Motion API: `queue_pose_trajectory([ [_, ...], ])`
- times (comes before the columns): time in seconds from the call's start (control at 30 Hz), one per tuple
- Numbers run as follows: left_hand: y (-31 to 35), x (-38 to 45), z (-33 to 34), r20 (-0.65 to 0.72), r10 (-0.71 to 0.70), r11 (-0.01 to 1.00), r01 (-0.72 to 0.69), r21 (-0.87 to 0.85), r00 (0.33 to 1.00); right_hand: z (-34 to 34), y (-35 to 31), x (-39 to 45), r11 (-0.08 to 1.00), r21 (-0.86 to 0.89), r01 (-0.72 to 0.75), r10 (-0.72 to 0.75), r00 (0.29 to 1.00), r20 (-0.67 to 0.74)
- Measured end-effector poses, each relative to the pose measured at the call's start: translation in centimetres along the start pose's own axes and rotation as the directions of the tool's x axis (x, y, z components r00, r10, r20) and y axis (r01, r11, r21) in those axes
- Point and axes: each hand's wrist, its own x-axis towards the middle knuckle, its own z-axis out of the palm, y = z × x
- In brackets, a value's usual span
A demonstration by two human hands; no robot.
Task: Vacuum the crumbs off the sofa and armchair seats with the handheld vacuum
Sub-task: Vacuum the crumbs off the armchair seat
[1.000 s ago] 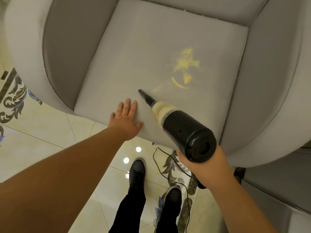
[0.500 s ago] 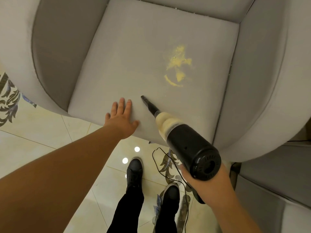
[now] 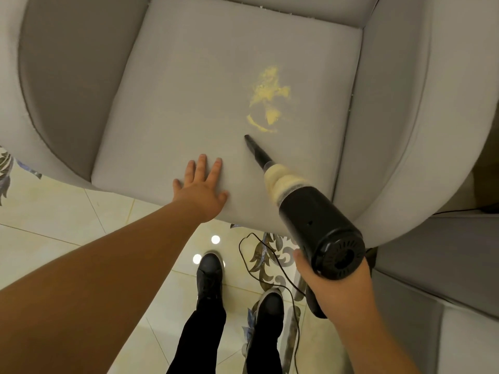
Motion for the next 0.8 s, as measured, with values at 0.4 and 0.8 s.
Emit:
queue_pose_trajectory([
  [0.4, 0.5, 0.1, 0.1, -0.003, -0.027, 1.0, 0.027, -0.002, 1.0, 1.5, -3.1, 2.9, 0.958, 0.286, -0.005, 0.01, 1.0, -0.016],
  [0.8, 1.1, 0.1, 0.5, 0.013, -0.041, 0.999, 0.041, 0.029, 0.999, 3.7, -1.2, 1.6, 0.972, 0.227, 0.062, -0.023, 0.985, -0.172],
])
